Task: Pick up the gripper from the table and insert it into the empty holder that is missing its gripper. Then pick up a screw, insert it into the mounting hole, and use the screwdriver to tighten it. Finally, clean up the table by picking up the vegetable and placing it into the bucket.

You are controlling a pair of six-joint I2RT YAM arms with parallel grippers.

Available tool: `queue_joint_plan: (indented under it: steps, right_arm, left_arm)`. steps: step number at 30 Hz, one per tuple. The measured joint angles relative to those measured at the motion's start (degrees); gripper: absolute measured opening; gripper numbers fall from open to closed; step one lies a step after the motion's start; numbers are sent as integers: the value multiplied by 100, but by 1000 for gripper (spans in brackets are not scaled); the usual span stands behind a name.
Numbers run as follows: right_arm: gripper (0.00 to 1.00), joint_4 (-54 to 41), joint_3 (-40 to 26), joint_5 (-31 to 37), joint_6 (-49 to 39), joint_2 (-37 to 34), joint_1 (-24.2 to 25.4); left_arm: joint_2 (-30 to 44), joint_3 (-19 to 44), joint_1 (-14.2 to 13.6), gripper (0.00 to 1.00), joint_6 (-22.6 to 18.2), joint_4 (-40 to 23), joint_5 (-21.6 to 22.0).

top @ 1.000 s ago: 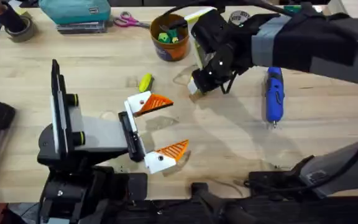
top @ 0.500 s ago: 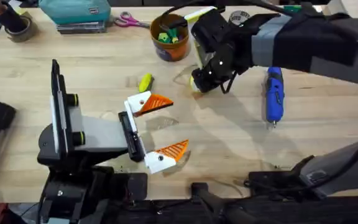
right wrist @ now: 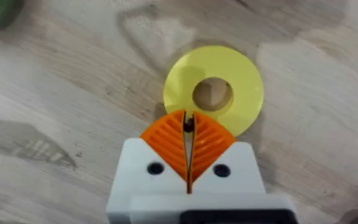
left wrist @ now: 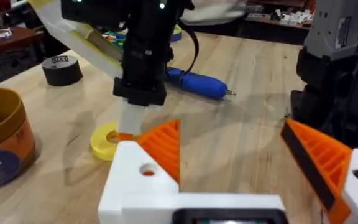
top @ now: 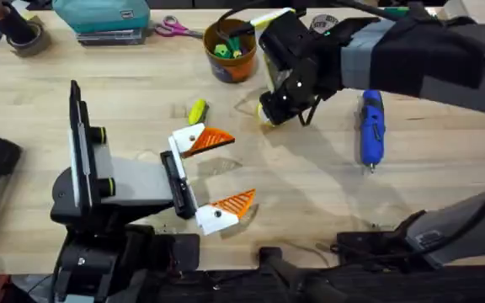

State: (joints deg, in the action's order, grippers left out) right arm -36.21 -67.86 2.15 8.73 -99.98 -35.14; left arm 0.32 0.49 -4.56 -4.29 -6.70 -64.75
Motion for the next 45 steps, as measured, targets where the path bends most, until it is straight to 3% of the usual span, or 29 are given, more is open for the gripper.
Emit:
queue_joint_plan:
  steps: [7, 28, 33, 45]
  right_arm:
    - [6, -506, -608, 84, 0, 2, 0]
    - [6, -3291, -4173, 296, -2, 20, -2]
    - [6, -3410, -4471, 297, -13, 63, -139]
    - [6, -3410, -4480, 297, -109, 76, -741]
  left_arm:
    - [-2, 0, 0, 986, 0, 2, 0]
    - [-2, 0, 0, 986, 1, 2, 0]
    - [-2, 0, 0, 985, 0, 2, 0]
    - [-2, 0, 0, 986, 1, 0, 0]
